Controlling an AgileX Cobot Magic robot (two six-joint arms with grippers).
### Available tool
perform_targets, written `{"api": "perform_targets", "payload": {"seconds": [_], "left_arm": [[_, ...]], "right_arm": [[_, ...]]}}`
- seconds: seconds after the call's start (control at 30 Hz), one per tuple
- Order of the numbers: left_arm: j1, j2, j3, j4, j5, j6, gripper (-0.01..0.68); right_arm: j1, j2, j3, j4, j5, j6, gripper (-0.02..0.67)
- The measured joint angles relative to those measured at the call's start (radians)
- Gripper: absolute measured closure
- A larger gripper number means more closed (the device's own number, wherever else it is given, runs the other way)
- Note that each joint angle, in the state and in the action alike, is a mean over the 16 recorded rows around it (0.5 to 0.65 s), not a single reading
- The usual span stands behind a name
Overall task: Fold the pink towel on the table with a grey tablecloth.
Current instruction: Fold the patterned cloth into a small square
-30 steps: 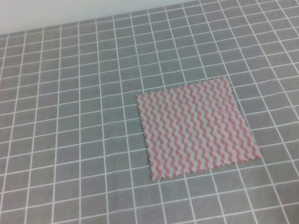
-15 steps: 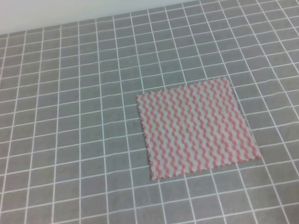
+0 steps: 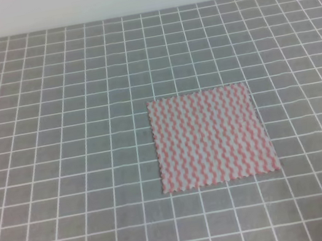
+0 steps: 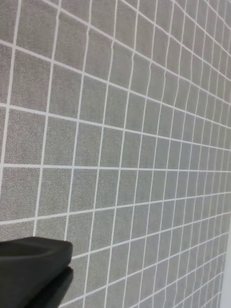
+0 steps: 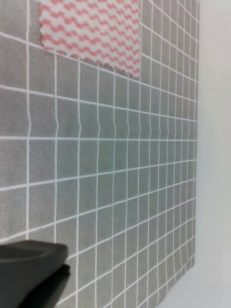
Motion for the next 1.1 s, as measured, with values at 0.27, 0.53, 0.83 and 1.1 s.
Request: {"api": "perform_targets", "payload": {"seconds": [0.27,0.53,0.83,1.1], "left_arm": [[0.0,-0.005,0.002,0.0,0.001,0.0,0.674],[0.0,-0.002,0.0,0.0,0.001,0.0,0.674],[0.0,0.002,-0.003,0.025,-0.003,0.0,0.674],[0.0,-0.002,-0.003,0.045,-0.066,-0.004,0.674]], "right_arm": [[0.0,0.0,0.009,0.02,-0.005,0.0,0.666],[0.0,0.0,0.007,0.071,-0.004,0.0,0.666],[0.0,0.0,0.007,0.126,-0.004,0.0,0.666],[0.0,0.0,0.002,0.355,-0.001,0.0,0.666]]}}
